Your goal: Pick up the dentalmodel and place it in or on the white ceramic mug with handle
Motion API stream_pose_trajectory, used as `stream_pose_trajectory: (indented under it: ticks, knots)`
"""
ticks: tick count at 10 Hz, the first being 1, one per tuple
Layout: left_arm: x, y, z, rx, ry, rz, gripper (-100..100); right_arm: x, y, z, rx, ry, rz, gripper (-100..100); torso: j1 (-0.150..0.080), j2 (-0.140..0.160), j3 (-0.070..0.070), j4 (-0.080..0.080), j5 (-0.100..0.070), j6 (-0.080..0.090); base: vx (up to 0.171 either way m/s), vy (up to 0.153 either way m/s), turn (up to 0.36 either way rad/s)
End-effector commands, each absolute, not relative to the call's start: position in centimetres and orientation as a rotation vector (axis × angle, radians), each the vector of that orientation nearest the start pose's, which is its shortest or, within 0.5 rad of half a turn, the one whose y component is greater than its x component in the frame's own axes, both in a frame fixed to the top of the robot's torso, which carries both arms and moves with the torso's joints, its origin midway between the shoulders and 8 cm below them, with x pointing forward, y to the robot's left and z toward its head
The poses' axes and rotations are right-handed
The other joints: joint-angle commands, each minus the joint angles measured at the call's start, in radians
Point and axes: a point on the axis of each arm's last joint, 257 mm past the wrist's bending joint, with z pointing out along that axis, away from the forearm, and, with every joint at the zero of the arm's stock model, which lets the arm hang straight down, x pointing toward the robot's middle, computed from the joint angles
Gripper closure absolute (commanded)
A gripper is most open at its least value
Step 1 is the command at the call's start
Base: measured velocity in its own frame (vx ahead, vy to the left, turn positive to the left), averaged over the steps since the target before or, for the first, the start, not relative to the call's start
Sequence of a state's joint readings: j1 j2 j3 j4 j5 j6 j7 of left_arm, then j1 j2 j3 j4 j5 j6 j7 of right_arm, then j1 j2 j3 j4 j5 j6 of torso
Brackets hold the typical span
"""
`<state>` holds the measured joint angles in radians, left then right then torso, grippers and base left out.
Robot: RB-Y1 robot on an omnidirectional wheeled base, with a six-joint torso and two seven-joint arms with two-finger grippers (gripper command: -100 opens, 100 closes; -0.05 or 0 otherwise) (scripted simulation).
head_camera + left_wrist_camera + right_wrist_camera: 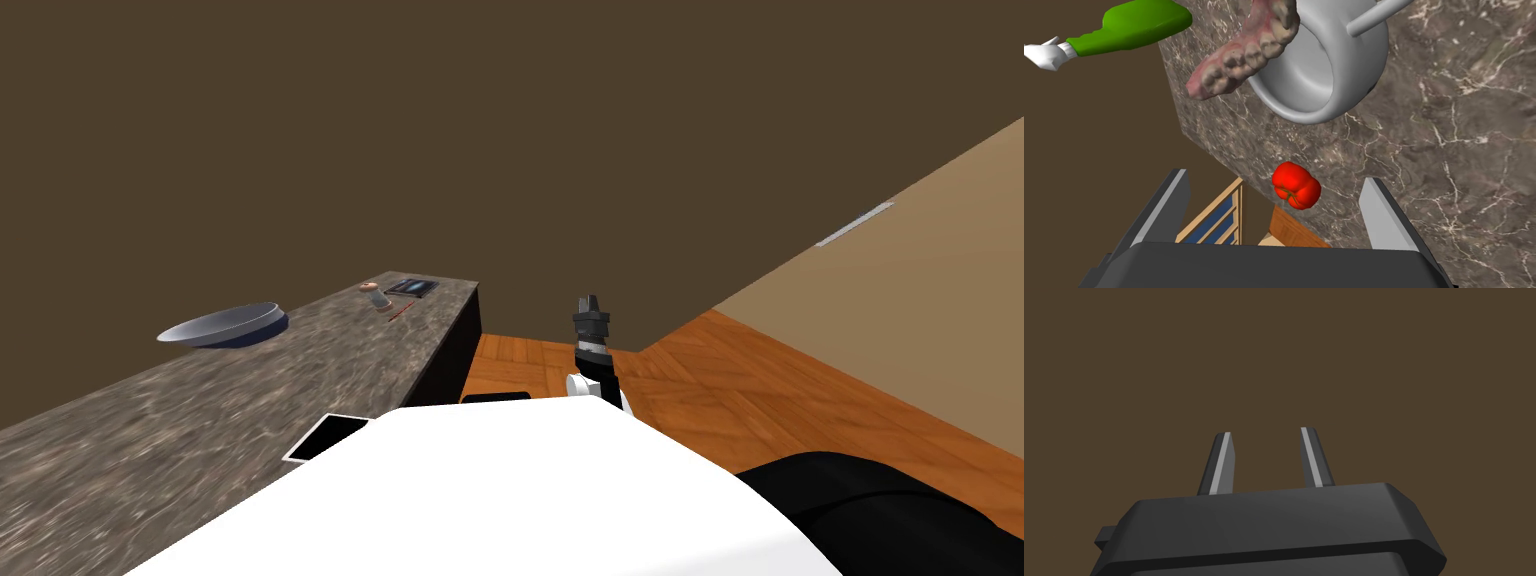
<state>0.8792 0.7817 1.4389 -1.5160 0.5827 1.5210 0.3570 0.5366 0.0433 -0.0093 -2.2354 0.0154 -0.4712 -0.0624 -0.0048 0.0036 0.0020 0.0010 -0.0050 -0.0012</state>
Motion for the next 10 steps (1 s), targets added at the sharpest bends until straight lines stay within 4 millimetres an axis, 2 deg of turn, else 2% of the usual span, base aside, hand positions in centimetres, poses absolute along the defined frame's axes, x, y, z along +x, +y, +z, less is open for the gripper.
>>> stream_pose_trajectory:
  ticks: [1,4,5,6,10]
  knots:
    - [-17.6,78.3,-10.7,-2.481,-0.073,0.350,-100,35.2,-29.2,-1.3,0.790,0.635,1.300,0,0.000,0.000,0.000,0.000,0.000,0.000,-0.076,0.002,-0.104]
    - [-17.5,77.7,-9.3,-2.485,-0.103,0.361,-100,35.2,-29.2,-1.3,0.790,0.635,1.300,0,0.000,-0.001,-0.001,0.000,0.000,0.000,-0.064,0.004,-0.080]
    - [-17.6,77.8,-9.6,-2.483,-0.095,0.358,-100,35.2,-29.2,-1.3,0.790,0.635,1.300,0,0.000,-0.001,0.000,0.000,0.000,0.000,-0.032,0.006,-0.014]
    - [-17.6,77.8,-9.6,-2.484,-0.097,0.359,0,35.2,-29.2,-1.3,0.790,0.635,1.300,0,0.000,-0.002,-0.001,0.000,0.000,-0.001,-0.005,0.001,0.003]
    - [-17.6,77.8,-9.6,-2.484,-0.097,0.359,0,35.2,-29.3,-1.3,0.790,0.635,1.300,0,0.000,-0.005,-0.003,-0.001,0.000,0.000,0.000,0.000,0.000]
